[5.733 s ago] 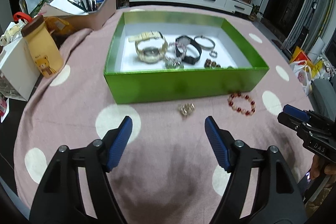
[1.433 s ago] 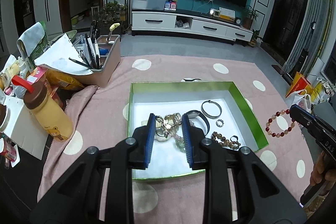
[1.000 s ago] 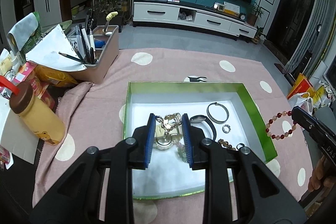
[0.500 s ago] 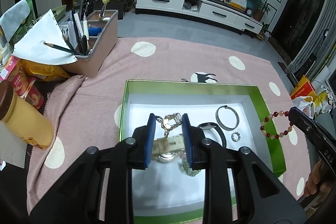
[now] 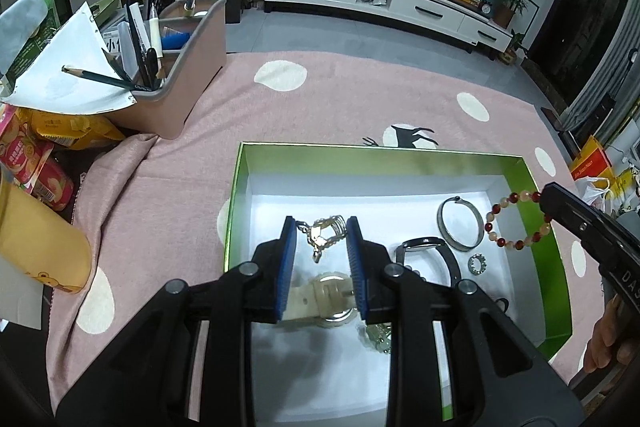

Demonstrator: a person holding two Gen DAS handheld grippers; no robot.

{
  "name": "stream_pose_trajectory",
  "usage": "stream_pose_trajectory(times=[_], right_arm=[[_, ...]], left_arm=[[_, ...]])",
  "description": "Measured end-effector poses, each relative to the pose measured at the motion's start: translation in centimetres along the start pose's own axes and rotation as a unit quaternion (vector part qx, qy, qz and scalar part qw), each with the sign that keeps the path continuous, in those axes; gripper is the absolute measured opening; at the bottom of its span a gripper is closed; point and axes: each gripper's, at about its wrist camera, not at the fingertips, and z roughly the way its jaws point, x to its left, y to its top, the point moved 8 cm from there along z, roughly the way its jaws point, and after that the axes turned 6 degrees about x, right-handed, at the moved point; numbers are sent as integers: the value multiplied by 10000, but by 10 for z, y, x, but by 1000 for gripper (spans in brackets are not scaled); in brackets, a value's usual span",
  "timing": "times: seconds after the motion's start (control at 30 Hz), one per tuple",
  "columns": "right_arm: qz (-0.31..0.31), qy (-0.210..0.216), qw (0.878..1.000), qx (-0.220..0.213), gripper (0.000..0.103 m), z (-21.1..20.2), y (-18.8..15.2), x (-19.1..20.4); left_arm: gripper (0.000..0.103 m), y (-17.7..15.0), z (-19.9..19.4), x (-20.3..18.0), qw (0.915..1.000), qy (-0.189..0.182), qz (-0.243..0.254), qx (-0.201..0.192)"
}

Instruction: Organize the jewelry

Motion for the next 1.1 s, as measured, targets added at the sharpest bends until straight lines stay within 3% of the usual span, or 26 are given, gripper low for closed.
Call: stream_pose_trajectory(times=[0.53,0.63,0.73,0.8,0.83,0.9,0.97,1.1], right_arm=[[514,244,9969,540,8,46,9,1],[601,213,9961,610,17,51,10,0],[553,150,9965,610,20,47,10,0],[420,28,9973,598,21,39,8,3],[308,-27,9978,582,26,31,7,6],[138,-174,9982,552,45,19,5,10],[-42,-388,9980,491,72,0,3,14],[-208,-734,9959,482,92,-33,0,15]], left_arm=[[25,4,20,0,9995,204,60,252],[26,3,23,3,9992,230,-3,314],[40,5,16,3,9994,265,15,240],[59,5,7,1,9994,291,47,177],[62,5,2,-1,9994,293,70,146],[73,4,-12,-6,9992,376,158,55],[88,4,-25,-9,9989,435,187,-6],[100,-1,-48,-16,9986,467,242,67]])
